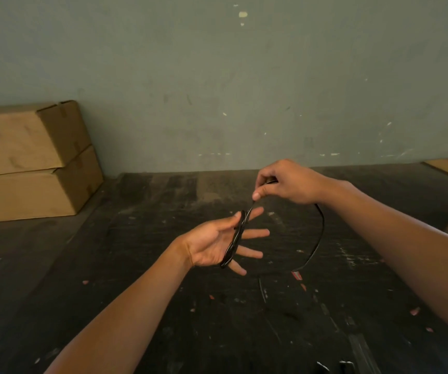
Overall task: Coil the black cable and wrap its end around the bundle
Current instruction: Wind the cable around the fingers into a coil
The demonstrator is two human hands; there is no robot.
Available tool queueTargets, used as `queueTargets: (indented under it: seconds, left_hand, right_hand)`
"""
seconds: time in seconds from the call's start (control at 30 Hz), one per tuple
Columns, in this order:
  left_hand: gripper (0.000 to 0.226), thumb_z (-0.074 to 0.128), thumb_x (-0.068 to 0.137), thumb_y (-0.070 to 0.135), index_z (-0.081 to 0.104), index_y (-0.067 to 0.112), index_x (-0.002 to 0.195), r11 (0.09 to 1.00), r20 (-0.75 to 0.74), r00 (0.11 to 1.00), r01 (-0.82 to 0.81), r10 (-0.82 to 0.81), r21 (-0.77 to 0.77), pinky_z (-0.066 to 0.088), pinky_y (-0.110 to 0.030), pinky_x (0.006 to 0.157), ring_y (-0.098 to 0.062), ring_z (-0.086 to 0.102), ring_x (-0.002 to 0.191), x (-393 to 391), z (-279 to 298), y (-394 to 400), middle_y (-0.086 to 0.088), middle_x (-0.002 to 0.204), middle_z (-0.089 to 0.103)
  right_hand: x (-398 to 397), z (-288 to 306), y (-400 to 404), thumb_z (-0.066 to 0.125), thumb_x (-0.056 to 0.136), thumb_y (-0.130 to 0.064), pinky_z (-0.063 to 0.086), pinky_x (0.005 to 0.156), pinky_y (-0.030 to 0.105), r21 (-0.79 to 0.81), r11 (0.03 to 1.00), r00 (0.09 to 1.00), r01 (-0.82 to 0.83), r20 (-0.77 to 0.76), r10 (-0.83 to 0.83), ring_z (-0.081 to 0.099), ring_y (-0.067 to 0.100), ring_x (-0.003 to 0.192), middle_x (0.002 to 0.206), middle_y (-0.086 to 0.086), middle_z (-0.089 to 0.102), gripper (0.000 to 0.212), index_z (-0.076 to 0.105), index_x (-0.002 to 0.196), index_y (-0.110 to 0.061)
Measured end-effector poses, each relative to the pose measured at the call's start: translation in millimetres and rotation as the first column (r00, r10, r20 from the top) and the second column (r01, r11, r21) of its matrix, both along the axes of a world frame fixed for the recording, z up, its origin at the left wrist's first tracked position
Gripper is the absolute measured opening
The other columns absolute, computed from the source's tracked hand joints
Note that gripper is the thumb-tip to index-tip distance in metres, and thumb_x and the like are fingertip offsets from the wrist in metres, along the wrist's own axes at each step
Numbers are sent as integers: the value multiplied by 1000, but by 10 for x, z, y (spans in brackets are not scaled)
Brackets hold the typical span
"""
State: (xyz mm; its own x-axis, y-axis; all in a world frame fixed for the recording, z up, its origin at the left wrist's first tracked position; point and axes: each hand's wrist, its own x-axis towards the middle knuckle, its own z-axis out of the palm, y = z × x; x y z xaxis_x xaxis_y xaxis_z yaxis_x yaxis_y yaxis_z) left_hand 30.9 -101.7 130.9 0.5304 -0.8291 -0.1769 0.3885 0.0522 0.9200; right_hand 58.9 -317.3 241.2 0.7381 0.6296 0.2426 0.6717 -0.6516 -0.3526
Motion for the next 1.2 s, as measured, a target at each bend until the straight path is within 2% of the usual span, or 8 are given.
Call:
queueTargets:
  seconds: [0.2,0.3,0.43,0.6,0.8,0.97,1.03,1.2]
  left_hand:
    - [50,39,100,50,37,48,149,993,6,994,108,-108,-57,24,-79,105,-46,35,143,-69,114,-7,-5,161,35]
    - [52,43,99,52,36,47,150,982,1,985,175,-175,-67,33,-72,101,-47,30,145,-127,130,-16,-6,162,33]
    - [53,43,100,53,32,47,152,965,7,968,252,-252,-75,33,-69,101,-48,25,146,-187,158,-48,-6,162,33]
    - [53,40,99,52,31,48,151,974,-9,974,225,-226,-31,36,-69,98,-50,25,146,-175,68,-22,-9,163,30]
    - [53,38,100,51,31,47,152,984,-27,985,172,-173,-36,36,-70,98,-49,29,145,-165,20,-25,-10,163,30]
    - [53,40,100,52,31,47,152,966,36,970,245,-242,-81,34,-69,100,-48,26,146,-169,172,-100,-8,162,33]
    - [52,38,100,51,33,46,151,971,59,976,216,-210,-104,34,-70,99,-49,28,144,-152,219,-106,-8,162,33]
    - [54,36,99,47,30,44,152,962,29,993,120,-116,-244,34,-71,97,-48,29,142,-82,331,-58,-10,163,27]
  right_hand:
    - [169,-299,-128,69,88,-28,45,76,18,203,978,985,42,-172,-6,63,-2,81,85,-12,70,5,71,90,-25]
    - [221,-517,-176,68,88,-26,44,68,16,322,941,973,102,-230,-27,60,-2,70,75,-16,69,5,71,85,-30]
    - [195,-773,-204,65,83,-43,40,54,25,457,872,955,175,-293,-38,48,15,58,67,-4,60,13,71,80,-32]
    - [212,-649,-113,69,85,-34,33,52,32,697,669,954,259,-291,-67,37,17,53,67,13,48,12,69,77,-25]
    - [219,-502,-62,66,91,-25,33,50,29,694,682,966,231,-247,-75,39,10,50,53,-11,49,15,68,77,-29]
    - [184,-864,-36,64,92,-20,45,63,25,558,793,935,246,-352,-43,58,8,62,69,-8,67,12,70,82,-21]
    - [88,-1161,31,59,95,-12,48,60,22,608,752,884,256,-462,73,65,6,68,74,-9,72,15,72,87,-15]
    - [-219,-1733,214,52,98,-23,40,55,32,574,755,804,317,-585,107,47,18,58,71,11,57,24,69,82,-17]
